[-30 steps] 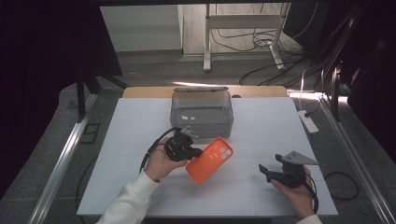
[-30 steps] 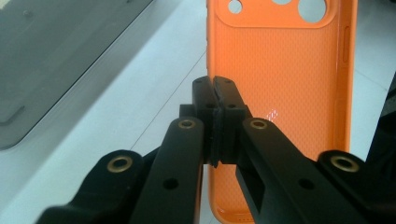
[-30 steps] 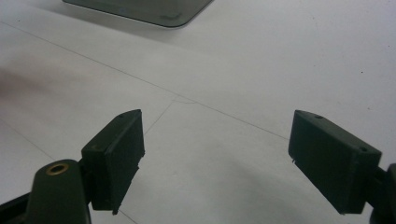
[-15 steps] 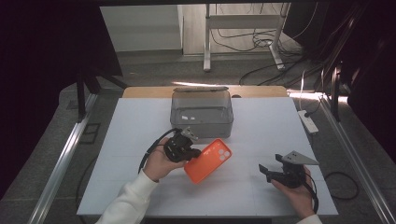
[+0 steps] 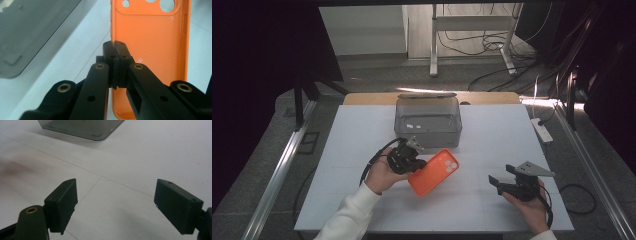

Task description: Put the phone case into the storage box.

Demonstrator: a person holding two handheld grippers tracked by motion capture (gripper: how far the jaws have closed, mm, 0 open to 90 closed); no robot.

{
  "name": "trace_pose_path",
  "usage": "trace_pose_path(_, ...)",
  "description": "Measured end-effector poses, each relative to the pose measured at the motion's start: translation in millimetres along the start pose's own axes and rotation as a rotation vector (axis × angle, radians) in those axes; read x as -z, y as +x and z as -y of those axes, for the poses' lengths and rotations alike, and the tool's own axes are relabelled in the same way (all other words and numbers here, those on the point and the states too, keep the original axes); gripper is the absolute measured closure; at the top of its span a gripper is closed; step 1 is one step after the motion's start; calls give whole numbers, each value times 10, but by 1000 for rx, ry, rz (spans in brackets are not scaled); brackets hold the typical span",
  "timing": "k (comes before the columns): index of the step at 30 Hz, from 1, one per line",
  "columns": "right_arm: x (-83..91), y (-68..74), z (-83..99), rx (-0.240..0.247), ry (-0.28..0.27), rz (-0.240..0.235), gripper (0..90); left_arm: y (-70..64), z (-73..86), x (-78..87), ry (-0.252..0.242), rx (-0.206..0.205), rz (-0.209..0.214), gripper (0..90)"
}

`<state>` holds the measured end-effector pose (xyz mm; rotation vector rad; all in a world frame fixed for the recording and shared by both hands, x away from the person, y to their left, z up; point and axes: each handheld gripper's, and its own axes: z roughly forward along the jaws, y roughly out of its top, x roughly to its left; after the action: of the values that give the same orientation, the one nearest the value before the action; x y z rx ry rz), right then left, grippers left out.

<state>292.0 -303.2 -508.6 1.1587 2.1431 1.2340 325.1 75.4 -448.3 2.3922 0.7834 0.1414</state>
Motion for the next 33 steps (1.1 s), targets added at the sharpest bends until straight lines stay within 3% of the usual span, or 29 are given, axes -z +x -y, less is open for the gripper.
trace_pose_path(8,26,-7,-71,0,-18,-37,193,1,-1,-11,4,-16,3,887)
trace_pose_path(15,47,60,-217,-14,-20,-115,196,-18,-10,-41,17,-32,2,888)
trace_pose_path(21,38,80,-304,-16,-14,-130,196,-18,-10,-47,21,-34,-2,888)
trace_pose_path(33,56,191,-550,40,0,-194,195,-42,-19,-44,23,-44,-8,888)
